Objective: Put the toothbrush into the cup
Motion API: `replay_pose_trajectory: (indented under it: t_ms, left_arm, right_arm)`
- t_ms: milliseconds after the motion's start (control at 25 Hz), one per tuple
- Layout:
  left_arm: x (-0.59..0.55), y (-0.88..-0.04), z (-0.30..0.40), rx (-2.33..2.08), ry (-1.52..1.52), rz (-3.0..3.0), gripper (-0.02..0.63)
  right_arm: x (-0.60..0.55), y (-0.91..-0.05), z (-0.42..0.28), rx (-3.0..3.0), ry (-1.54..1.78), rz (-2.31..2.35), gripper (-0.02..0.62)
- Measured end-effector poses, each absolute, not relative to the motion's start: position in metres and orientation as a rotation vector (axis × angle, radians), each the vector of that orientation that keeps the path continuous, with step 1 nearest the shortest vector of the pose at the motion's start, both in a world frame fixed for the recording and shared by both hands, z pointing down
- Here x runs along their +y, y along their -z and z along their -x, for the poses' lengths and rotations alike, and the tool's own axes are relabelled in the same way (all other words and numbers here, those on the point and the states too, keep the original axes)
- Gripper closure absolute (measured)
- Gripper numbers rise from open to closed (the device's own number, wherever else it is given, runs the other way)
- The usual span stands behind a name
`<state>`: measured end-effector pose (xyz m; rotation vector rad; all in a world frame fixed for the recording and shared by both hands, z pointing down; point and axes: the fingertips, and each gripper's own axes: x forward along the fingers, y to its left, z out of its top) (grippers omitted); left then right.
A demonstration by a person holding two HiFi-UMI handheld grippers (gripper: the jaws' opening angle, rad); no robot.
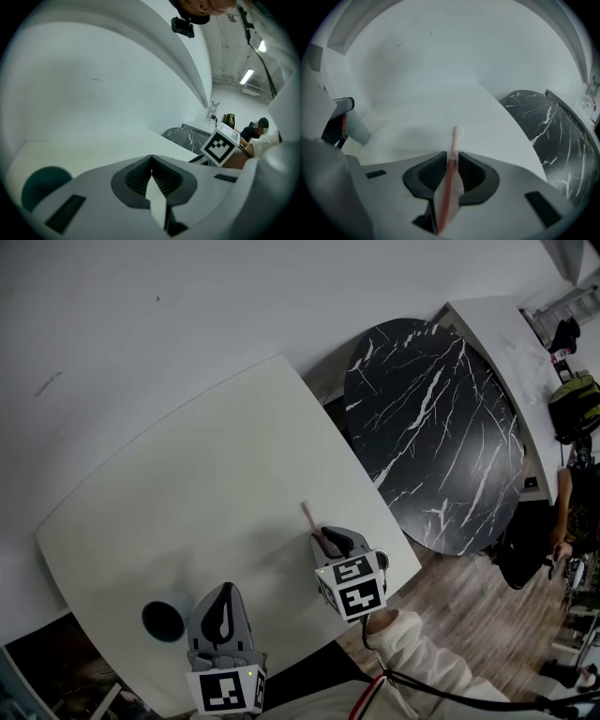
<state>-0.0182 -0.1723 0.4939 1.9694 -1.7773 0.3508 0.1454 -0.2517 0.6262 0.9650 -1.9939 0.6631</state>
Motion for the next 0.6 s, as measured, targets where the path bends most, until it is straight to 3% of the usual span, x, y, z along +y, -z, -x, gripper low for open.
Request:
replay_pose_trajectory:
  t_ms: [120, 600]
  left_arm:
    - [-0.172, -0.494, 0.02, -1.78, -0.348, -1.967, 0.597]
    - [-0.161, -0.488, 0.028, -1.81, -0.338, -1.956, 0.597]
  right_arm:
    - [-0.254, -0.627, -0.146, -1.978, -0.642, -0.977, 0.537]
    - [-0.252, -0.624, -0.149, -1.956, -0.605, -0.983, 0.545]
